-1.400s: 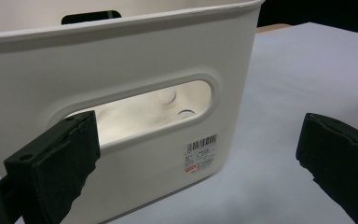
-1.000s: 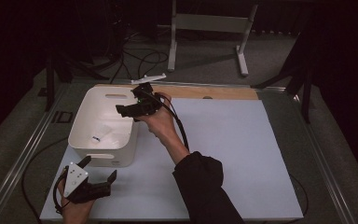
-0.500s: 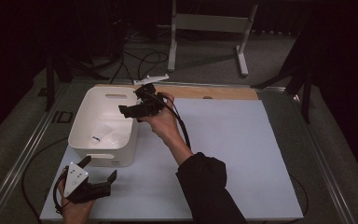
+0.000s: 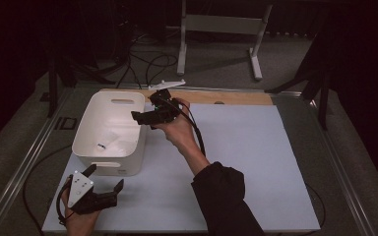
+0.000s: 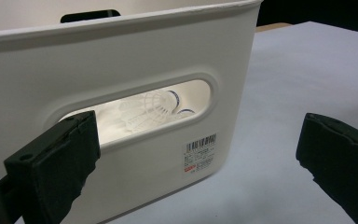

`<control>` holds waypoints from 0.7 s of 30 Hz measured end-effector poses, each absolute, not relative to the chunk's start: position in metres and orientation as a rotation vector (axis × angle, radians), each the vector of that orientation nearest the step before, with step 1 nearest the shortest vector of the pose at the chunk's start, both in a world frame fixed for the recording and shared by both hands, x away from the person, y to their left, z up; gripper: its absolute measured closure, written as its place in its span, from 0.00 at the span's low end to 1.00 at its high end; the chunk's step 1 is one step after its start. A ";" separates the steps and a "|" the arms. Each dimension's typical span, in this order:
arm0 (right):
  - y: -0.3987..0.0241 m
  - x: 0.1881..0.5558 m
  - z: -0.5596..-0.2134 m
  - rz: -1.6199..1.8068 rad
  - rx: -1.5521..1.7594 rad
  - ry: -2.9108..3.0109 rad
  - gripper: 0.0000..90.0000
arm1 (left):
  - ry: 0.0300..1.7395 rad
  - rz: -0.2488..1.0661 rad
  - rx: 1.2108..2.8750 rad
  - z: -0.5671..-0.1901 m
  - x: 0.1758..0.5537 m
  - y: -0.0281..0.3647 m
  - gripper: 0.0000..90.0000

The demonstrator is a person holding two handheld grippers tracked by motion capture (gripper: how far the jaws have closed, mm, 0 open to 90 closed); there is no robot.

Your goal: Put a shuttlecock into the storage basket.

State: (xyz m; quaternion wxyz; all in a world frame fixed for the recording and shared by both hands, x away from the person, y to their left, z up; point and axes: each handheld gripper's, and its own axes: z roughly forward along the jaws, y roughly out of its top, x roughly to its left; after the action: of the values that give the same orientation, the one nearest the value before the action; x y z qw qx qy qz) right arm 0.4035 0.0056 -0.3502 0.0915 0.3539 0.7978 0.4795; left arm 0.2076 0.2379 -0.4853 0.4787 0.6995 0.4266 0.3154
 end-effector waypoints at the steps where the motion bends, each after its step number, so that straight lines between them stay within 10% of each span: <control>1: 0.005 0.403 -0.351 1.425 1.058 2.368 0.15 | 1.041 0.770 1.707 -0.485 0.208 0.238 0.00; 21: -0.017 0.400 -0.357 1.349 1.034 2.357 0.14 | 1.043 0.772 1.705 -0.485 0.208 0.238 0.00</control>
State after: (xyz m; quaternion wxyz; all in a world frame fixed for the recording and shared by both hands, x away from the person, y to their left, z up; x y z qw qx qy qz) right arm 0.4000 -0.0175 -0.3573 0.1179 0.3533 0.8055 0.4610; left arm 0.2076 0.2379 -0.4853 0.4790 0.6986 0.4271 0.3162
